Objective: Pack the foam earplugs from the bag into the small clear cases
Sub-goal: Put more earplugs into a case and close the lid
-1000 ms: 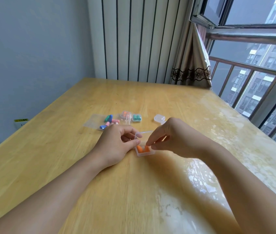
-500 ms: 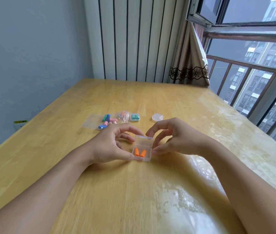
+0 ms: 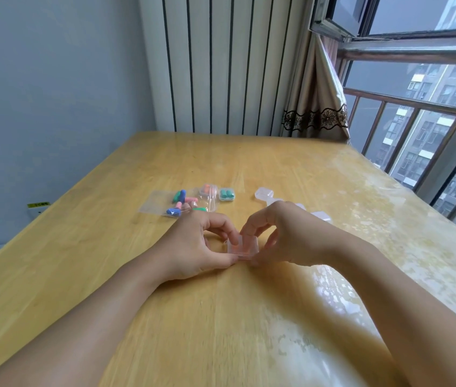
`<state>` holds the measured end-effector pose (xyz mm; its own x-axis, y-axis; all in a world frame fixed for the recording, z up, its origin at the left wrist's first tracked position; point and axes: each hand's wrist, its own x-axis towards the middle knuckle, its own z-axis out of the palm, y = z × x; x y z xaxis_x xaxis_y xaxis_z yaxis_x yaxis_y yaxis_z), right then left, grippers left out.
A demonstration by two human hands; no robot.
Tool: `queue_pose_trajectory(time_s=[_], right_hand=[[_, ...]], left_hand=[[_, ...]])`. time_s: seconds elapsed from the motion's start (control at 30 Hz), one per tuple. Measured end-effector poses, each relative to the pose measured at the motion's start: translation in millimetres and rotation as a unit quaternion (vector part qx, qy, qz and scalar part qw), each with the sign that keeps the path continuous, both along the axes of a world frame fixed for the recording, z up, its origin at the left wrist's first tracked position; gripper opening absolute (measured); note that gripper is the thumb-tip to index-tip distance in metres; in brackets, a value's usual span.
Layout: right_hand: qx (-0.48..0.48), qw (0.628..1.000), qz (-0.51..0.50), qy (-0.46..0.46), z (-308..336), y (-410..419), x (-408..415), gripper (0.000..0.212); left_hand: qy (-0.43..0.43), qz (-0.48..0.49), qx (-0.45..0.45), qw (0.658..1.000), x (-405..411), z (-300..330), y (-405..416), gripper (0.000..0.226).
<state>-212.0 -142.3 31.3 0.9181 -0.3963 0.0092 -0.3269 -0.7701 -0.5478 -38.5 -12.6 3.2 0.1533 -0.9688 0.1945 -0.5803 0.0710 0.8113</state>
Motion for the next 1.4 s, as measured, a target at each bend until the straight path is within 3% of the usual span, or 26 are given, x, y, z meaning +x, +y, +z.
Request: queue_pose_trajectory(time_s=[0.07,0.17,0.23,0.33,0.53,0.87,0.93,1.0,1.07,1.13,1.17,1.27,1.4], right_hand=[[-0.010,1.000,0.002,-0.027,-1,0,2,0.018],[0.014,0.994,-0.001,-0.110,-4,-1,3,0.016],[0.019,0.985,-0.017,-0.169,-6,0,5,0.020],[-0.063,0.968,-0.039,-0.239,-11,3,9,0.022],[-0.096,0.957,-0.046,-0.271,-17,-1,11,0.014],[-0.091,0.952,-0.048,-0.290,-21,-1,14,0.015],[-0.046,0.965,-0.041,-0.255,-18,-3,12,0.015],[0.071,0.974,-0.036,-0.212,-14,-8,7,0.017],[0.221,0.956,-0.024,-0.192,-14,-14,2,0.021],[0.291,0.936,-0.032,-0.194,-17,-16,1,0.024],[0.261,0.942,-0.056,-0.203,-19,-16,2,0.024],[0.044,0.956,-0.197,-0.215,-33,-22,10,0.024],[-0.066,0.935,-0.278,-0.209,-46,-23,30,0.027]], left_hand=[[0.009,0.015,-0.005,1.000,-1,-1,0,0.017],[0.086,0.064,-0.044,0.993,1,-1,-3,0.037],[0.132,0.079,-0.081,0.985,4,-1,-6,0.034],[0.186,0.077,-0.103,0.974,4,1,-6,0.028],[0.117,0.101,-0.126,0.980,-3,2,-4,0.031],[0.144,0.092,-0.132,0.976,-5,-1,-8,0.021],[0.145,0.085,-0.125,0.978,-3,-3,-8,0.023],[0.143,0.079,-0.123,0.979,-2,-4,-9,0.024],[0.142,0.073,-0.122,0.980,-1,-5,-9,0.023],[0.090,0.081,-0.127,0.984,-2,-4,-8,0.027],[0.026,0.100,-0.141,0.985,0,-5,-9,0.032],[-0.137,0.213,-0.175,0.951,13,-11,-15,0.040],[-0.185,0.327,-0.121,0.919,23,-17,-19,0.045]])
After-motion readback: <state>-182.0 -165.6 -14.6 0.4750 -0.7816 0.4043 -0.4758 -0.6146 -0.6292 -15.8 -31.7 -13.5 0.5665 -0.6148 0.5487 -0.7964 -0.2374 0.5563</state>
